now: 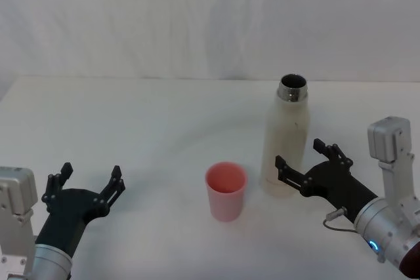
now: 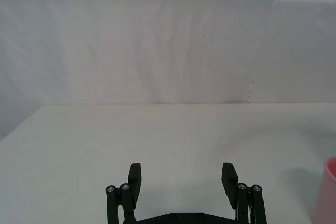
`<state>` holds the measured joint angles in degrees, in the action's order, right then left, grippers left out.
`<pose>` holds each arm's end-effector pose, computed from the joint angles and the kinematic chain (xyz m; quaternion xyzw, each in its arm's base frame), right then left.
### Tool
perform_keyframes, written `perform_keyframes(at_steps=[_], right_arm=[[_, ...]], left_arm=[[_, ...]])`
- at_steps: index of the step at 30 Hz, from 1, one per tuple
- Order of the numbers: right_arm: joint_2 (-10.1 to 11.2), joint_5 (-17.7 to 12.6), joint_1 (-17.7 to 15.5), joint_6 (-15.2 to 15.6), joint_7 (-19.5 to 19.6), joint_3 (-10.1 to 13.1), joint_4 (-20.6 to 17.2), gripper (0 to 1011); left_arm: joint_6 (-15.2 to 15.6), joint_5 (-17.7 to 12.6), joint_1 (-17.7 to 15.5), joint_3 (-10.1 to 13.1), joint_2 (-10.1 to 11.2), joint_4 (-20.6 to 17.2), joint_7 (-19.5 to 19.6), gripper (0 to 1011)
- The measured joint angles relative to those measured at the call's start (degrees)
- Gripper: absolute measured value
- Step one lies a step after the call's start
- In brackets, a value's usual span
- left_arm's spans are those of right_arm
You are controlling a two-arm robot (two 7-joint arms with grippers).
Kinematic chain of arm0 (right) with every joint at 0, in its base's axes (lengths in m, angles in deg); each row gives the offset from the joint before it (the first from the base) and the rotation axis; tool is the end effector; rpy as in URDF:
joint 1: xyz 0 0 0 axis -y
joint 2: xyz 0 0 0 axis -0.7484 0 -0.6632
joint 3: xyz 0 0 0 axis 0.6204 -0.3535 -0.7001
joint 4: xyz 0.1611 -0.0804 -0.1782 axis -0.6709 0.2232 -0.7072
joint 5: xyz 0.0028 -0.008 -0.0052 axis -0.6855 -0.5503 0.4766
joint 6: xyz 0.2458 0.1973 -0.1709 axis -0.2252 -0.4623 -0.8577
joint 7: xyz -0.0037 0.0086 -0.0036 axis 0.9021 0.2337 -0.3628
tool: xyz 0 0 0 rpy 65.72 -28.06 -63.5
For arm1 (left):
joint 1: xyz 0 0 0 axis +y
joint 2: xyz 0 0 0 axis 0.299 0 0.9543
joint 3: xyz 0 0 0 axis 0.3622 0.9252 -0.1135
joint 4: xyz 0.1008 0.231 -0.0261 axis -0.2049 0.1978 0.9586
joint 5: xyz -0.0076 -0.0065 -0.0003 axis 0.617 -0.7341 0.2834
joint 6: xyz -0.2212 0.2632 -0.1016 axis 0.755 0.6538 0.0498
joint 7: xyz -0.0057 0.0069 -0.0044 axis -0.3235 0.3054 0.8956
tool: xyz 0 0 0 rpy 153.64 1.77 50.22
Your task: Grasp the thermos with one hand and pour water into the cup lid.
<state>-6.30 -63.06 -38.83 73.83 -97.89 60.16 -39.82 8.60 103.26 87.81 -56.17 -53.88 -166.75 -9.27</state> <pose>0.3744 0.0443 -0.2305 -0.0227 0.0137 -0.4845 0.8744 0.3118 0.0235 -0.2510 -0.0173 0.0064 0.6615 0.7497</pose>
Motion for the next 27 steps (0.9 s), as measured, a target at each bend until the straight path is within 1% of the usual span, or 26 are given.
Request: perform_keyframes(at_steps=[15, 27], right_arm=[[-0.3, -0.1, 1.5, -0.4, 0.5, -0.6, 1.4, 1000], [-0.9, 0.3, 3.8, -0.2, 0.5, -1.6, 3.6, 1000]], left_arm=[[0.0, 0.0, 0.0, 0.0, 0.0, 0.0, 0.0, 1001], [0.0, 0.0, 0.0, 0.0, 0.0, 0.0, 0.0, 1001]])
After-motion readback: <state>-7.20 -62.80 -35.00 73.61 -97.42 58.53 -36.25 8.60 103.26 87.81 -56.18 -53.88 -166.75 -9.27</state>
